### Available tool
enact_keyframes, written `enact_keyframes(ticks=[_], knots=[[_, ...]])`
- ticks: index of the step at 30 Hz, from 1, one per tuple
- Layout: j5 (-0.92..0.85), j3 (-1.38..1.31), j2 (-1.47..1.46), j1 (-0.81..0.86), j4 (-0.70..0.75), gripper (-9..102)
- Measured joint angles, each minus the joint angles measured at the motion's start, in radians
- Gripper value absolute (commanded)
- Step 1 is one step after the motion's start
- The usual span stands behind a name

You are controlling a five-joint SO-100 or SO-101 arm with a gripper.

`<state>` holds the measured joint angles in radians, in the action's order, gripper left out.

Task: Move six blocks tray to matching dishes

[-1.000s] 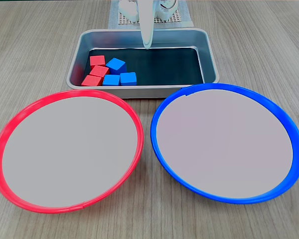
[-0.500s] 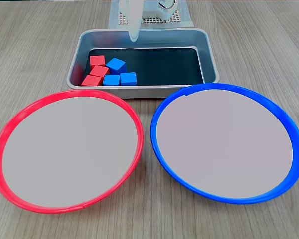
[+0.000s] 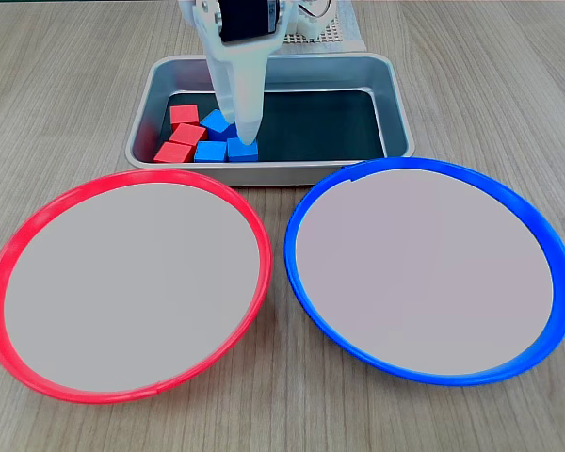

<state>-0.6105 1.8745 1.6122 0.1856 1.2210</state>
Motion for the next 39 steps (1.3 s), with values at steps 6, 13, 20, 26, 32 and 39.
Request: enact_keyframes(ticks=[6, 13, 20, 26, 32, 39], knots=[[-0.017, -0.023, -0.071, 0.006, -0.012, 17], [0.014, -0.078, -0.144, 0.006, -0.025, 16], [-0.009, -0.08, -0.167, 0.006, -0.031, 0], [-0.08, -0.101, -0.17, -0.017, 0.044, 0], [0.021, -0.376, -0.164, -0.176, 0.259, 0], [0.23, -0.747, -0.348, -0.29, 0.058, 0]])
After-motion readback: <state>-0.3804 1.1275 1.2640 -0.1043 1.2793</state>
